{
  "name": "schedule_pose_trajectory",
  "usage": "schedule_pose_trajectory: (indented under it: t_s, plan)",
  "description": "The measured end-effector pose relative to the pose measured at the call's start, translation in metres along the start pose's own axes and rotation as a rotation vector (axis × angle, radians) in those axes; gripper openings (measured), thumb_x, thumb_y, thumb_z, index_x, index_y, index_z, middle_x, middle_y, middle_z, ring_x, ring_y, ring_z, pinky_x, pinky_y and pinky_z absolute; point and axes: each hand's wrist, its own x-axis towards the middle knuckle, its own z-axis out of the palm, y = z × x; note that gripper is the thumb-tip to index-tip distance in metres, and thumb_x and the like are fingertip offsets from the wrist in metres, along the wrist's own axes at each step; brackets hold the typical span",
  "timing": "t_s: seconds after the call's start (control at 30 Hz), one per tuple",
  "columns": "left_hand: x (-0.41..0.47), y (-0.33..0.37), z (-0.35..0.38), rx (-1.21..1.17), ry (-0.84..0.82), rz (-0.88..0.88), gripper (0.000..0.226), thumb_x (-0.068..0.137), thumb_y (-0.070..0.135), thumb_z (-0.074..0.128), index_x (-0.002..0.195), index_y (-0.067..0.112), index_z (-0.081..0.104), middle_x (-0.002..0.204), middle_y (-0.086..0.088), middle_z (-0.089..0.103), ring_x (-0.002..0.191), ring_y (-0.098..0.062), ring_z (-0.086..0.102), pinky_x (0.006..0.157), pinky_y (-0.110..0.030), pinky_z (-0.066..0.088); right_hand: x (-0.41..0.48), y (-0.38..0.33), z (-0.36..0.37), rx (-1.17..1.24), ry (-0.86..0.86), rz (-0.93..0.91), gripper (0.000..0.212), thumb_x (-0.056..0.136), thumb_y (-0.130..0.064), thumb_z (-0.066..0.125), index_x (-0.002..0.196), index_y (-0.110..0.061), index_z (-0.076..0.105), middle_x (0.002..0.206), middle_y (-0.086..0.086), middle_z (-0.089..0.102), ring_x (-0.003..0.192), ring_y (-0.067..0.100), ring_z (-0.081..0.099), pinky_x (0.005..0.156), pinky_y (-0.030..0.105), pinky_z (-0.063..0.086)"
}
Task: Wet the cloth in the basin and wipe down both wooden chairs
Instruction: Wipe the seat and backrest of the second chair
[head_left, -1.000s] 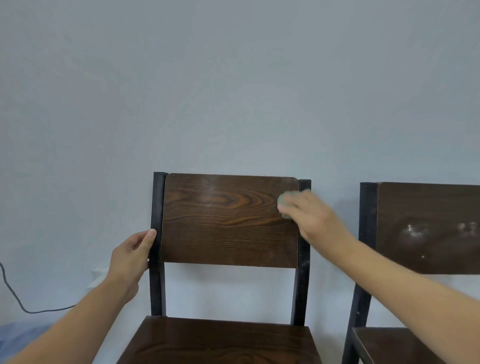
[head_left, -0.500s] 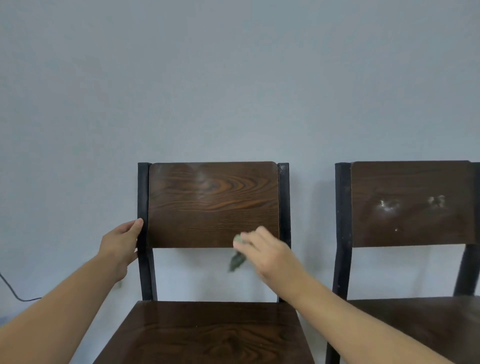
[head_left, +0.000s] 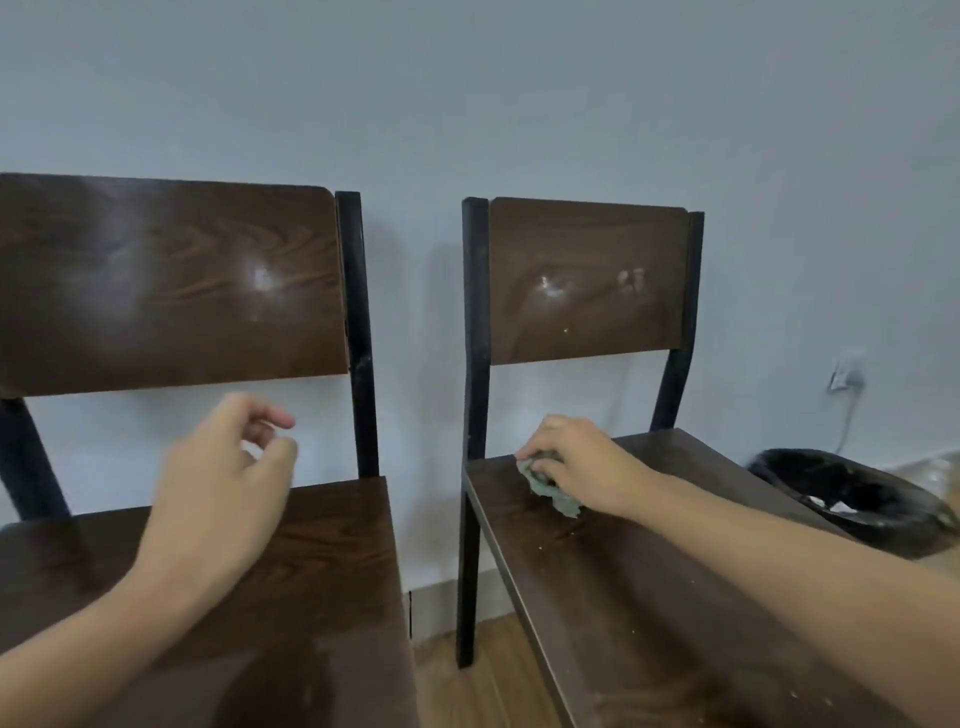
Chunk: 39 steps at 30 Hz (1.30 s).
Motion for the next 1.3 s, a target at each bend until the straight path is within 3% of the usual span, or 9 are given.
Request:
schedule_pose_trajectory:
  t_s: [0.13, 0.27, 0.43, 0.6, 0.67, 0.73, 0.83, 1.1, 1.3]
  plan:
    - [-0.006, 0.039, 0.086, -0.046, -0.290, -0.087, 0.017, 0.099, 0.023, 0.050, 0.101, 0.022, 0.067, 0.080, -0.003, 0.069, 0.054, -0.019, 0.066, 0.046, -0.028, 0.052, -0.005, 0.017, 0.016, 0.035, -0.026, 0.132, 0.022, 0.101, -0.016, 0.067, 0.117, -0.023, 0.080, 0.115, 0.003, 0.069, 0.104, 0.022, 0.065, 0.097, 0.034, 0.056]
    - [-0.006, 0.044, 0.136, -0.162, -0.429, -0.333, 0.024, 0.099, 0.025, 0.053, 0.115, 0.013, 0.066, 0.089, -0.010, 0.071, 0.073, -0.025, 0.075, 0.058, -0.031, 0.060, -0.041, 0.104, -0.005, -0.178, 0.043, 0.451, 0.022, 0.097, -0.008, 0.068, 0.105, -0.024, 0.081, 0.115, 0.007, 0.069, 0.099, 0.026, 0.067, 0.089, 0.034, 0.056]
    - [-0.016, 0.040, 0.156, -0.218, -0.431, -0.494, 0.013, 0.099, 0.016, 0.053, 0.089, 0.013, 0.061, 0.082, -0.012, 0.058, 0.083, -0.031, 0.063, 0.068, -0.033, 0.056, -0.051, 0.173, -0.035, -0.102, 0.191, 0.856, 0.014, 0.095, -0.005, 0.065, 0.106, -0.005, 0.074, 0.114, 0.017, 0.071, 0.103, 0.034, 0.069, 0.079, 0.032, 0.052]
    - [-0.020, 0.039, 0.155, -0.340, -0.420, -0.694, 0.025, 0.098, 0.002, 0.043, 0.075, 0.012, 0.049, 0.075, -0.010, 0.045, 0.062, -0.024, 0.048, 0.061, -0.033, 0.043, 0.004, 0.101, 0.000, 0.032, 0.260, 0.752, 0.014, 0.097, -0.002, 0.066, 0.110, -0.004, 0.071, 0.113, 0.017, 0.073, 0.104, 0.032, 0.070, 0.086, 0.038, 0.060]
    - [-0.020, 0.044, 0.157, -0.439, -0.374, -0.772, 0.014, 0.099, 0.010, 0.043, 0.100, 0.006, 0.057, 0.094, -0.016, 0.057, 0.087, -0.033, 0.063, 0.078, -0.039, 0.052, 0.022, 0.046, 0.019, 0.071, 0.221, 0.605, 0.011, 0.096, -0.005, 0.069, 0.106, -0.004, 0.073, 0.109, 0.017, 0.073, 0.100, 0.031, 0.070, 0.083, 0.037, 0.059]
    - [-0.018, 0.043, 0.159, -0.470, -0.332, -0.799, 0.033, 0.099, 0.013, 0.043, 0.128, 0.000, 0.053, 0.122, -0.024, 0.058, 0.116, -0.041, 0.060, 0.099, -0.047, 0.050, 0.028, -0.006, 0.032, 0.093, 0.145, 0.405, 0.013, 0.096, -0.010, 0.071, 0.107, -0.005, 0.074, 0.107, 0.017, 0.072, 0.101, 0.031, 0.069, 0.080, 0.035, 0.056]
    - [-0.017, 0.039, 0.159, -0.499, -0.329, -0.829, 0.042, 0.099, 0.015, 0.043, 0.137, -0.002, 0.049, 0.131, -0.027, 0.056, 0.121, -0.044, 0.057, 0.103, -0.049, 0.048, 0.024, -0.019, 0.033, 0.043, 0.025, 0.253, 0.018, 0.097, -0.008, 0.068, 0.114, -0.004, 0.073, 0.113, 0.017, 0.069, 0.105, 0.032, 0.066, 0.080, 0.037, 0.052]
    - [-0.019, 0.032, 0.161, -0.474, -0.377, -0.850, 0.040, 0.098, 0.020, 0.044, 0.133, 0.003, 0.052, 0.126, -0.027, 0.057, 0.112, -0.046, 0.060, 0.104, -0.055, 0.048, -0.016, 0.164, -0.016, -0.187, 0.205, 0.794, 0.022, 0.097, -0.007, 0.068, 0.118, -0.001, 0.068, 0.119, 0.017, 0.068, 0.112, 0.031, 0.065, 0.089, 0.037, 0.056]
    - [-0.024, 0.034, 0.165, -0.570, -0.406, -0.883, 0.048, 0.099, 0.023, 0.044, 0.141, 0.001, 0.047, 0.141, -0.030, 0.050, 0.122, -0.048, 0.056, 0.107, -0.056, 0.046, 0.008, 0.125, -0.002, -0.080, 0.226, 0.771, 0.020, 0.097, -0.007, 0.070, 0.116, -0.002, 0.070, 0.113, 0.018, 0.072, 0.105, 0.031, 0.070, 0.088, 0.037, 0.059]
